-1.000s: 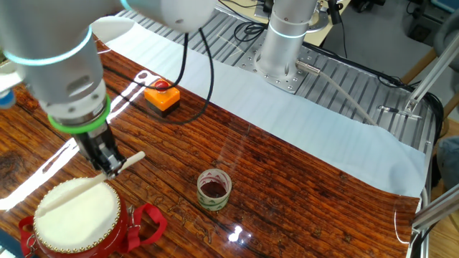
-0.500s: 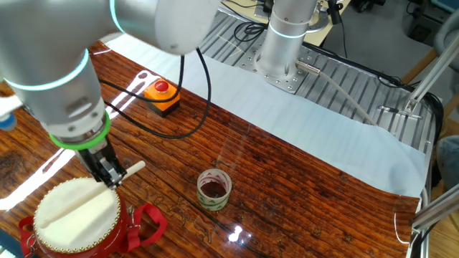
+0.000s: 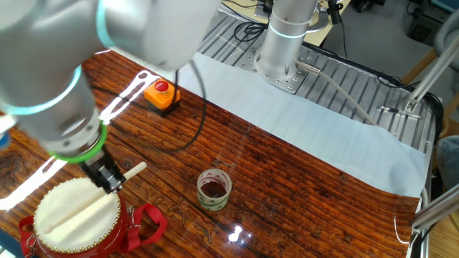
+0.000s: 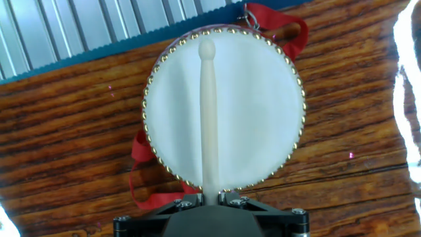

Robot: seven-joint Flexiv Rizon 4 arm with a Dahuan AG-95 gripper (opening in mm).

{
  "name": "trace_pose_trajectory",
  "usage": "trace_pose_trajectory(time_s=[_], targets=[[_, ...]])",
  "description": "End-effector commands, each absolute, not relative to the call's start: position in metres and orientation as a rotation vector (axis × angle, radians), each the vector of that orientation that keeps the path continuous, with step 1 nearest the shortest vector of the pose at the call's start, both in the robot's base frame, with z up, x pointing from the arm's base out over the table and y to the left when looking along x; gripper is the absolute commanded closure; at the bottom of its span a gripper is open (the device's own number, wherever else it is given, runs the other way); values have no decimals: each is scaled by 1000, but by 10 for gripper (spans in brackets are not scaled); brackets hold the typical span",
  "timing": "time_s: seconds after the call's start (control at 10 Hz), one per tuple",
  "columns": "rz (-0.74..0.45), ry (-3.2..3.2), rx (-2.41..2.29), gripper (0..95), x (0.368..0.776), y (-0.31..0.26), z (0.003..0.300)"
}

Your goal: Play the drum

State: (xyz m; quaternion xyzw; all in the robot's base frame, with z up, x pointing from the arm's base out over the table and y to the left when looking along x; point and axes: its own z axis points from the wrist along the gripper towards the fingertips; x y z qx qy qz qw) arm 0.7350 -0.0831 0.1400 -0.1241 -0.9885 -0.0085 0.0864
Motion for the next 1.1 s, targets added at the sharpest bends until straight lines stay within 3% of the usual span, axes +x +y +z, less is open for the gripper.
trace_pose_trajectory(time_s=[0.1, 1.1], targets=[[-26, -2950, -366, 950, 733, -84, 140], [-49, -2968, -356, 950, 744, -93, 128]])
